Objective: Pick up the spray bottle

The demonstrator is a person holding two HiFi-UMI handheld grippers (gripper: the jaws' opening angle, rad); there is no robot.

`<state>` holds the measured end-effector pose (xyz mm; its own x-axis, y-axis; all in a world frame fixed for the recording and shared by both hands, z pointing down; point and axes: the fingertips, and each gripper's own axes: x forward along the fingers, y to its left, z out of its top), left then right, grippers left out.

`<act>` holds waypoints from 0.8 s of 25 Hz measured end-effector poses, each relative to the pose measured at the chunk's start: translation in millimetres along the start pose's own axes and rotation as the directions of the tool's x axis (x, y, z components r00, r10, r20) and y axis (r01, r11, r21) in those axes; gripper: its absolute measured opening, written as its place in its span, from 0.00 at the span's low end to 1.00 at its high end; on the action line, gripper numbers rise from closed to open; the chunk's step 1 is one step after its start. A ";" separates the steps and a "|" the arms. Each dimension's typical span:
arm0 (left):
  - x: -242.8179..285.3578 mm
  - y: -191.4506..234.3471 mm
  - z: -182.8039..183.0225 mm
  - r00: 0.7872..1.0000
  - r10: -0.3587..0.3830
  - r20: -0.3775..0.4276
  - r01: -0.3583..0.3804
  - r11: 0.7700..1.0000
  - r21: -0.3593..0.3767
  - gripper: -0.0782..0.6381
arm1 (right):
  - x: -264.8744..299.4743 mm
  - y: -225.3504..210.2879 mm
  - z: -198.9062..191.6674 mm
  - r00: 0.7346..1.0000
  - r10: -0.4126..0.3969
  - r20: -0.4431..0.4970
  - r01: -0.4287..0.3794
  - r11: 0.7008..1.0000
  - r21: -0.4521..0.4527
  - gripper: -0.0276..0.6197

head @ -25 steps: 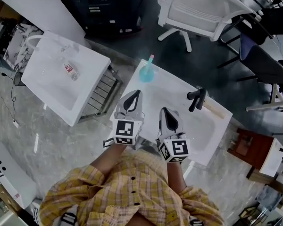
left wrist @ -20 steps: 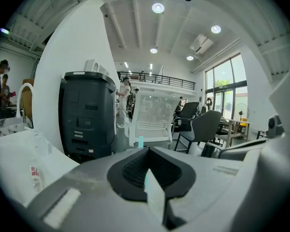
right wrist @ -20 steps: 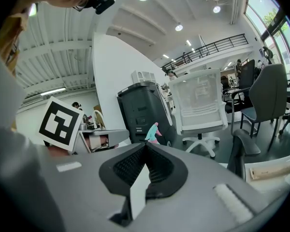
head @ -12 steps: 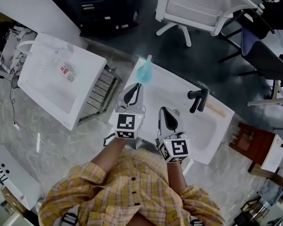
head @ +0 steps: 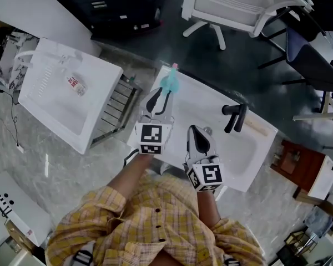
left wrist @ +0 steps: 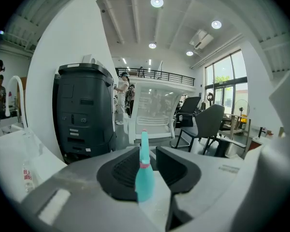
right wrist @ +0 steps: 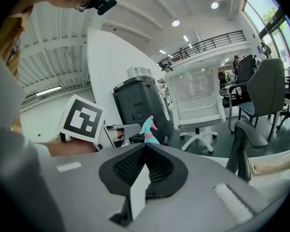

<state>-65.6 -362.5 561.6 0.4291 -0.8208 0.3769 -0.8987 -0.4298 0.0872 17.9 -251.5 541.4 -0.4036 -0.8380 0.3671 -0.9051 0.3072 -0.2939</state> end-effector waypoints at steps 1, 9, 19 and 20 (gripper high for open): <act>2.9 0.7 -0.9 1.000 -0.001 -0.003 0.001 1.000 0.002 0.24 | 0.4 -0.3 -1.2 1.000 -0.002 -0.002 0.002 1.000 0.002 0.04; 22.0 5.1 -3.8 1.000 -0.007 -0.019 0.007 1.000 0.017 0.26 | 2.0 -1.3 -5.9 1.000 -0.011 -0.012 0.011 1.000 0.007 0.04; 40.5 3.6 -8.7 0.999 -0.019 -0.039 0.020 0.999 0.044 0.27 | -0.1 -4.7 -7.2 1.000 -0.028 -0.012 0.028 1.000 0.009 0.04; 42.6 3.2 -9.5 0.999 -0.019 -0.042 0.021 0.999 0.044 0.27 | -0.1 -4.8 -8.2 1.000 -0.028 -0.014 0.028 1.000 0.010 0.04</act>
<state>-51.1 -395.2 586.7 0.4423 -0.7957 0.4137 -0.8846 -0.4632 0.0548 21.3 -249.2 549.9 -0.3799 -0.8399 0.3876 -0.9148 0.2791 -0.2919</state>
